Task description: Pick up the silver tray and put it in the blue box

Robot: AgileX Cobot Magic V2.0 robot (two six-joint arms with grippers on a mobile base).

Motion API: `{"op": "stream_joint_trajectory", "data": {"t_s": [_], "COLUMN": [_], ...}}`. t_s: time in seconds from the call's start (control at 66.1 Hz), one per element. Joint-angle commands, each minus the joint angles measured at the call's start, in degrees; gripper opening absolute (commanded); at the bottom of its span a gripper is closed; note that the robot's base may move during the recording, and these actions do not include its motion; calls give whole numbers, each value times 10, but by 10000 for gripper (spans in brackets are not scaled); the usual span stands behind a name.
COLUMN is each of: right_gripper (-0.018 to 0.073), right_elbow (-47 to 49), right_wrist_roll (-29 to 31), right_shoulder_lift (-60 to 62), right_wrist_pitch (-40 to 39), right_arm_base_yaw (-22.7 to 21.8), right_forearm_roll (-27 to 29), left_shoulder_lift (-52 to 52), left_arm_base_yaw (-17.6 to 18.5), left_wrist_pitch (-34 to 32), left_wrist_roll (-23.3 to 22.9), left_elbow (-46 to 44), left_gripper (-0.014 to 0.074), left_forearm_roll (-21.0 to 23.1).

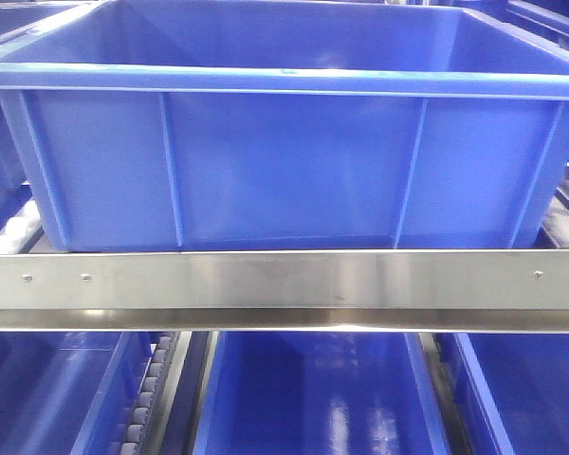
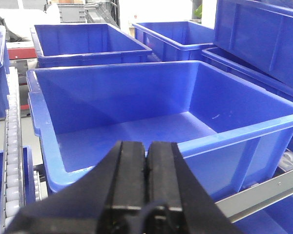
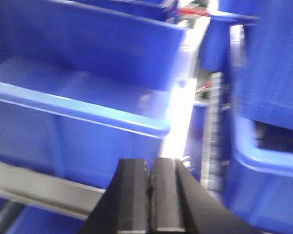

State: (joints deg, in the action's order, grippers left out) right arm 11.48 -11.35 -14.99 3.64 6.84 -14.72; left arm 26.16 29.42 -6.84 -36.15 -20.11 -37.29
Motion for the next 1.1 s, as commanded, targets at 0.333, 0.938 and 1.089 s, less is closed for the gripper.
{"op": "stream_joint_trajectory", "data": {"t_s": [0.333,0.938,1.089], "right_gripper": [48,48,48], "right_elbow": [-128,-134,-134], "right_wrist_roll": [91,91,91], "right_shoulder_lift": [166,167,167], "right_wrist_pitch": [-115,-113,-113], "right_arm_base_yaw": [-94,-94,-94], "right_forearm_roll": [113,113,113], "left_shoulder_lift": [3,4,4], "left_arm_base_yaw": [4,4,4], "left_wrist_pitch": [-44,-44,-44], "left_wrist_roll": [-2,-2,-2], "left_elbow": [-17,-17,-17], "left_gripper": [-95,-95,-95], "left_forearm_roll": [1,1,1]}}
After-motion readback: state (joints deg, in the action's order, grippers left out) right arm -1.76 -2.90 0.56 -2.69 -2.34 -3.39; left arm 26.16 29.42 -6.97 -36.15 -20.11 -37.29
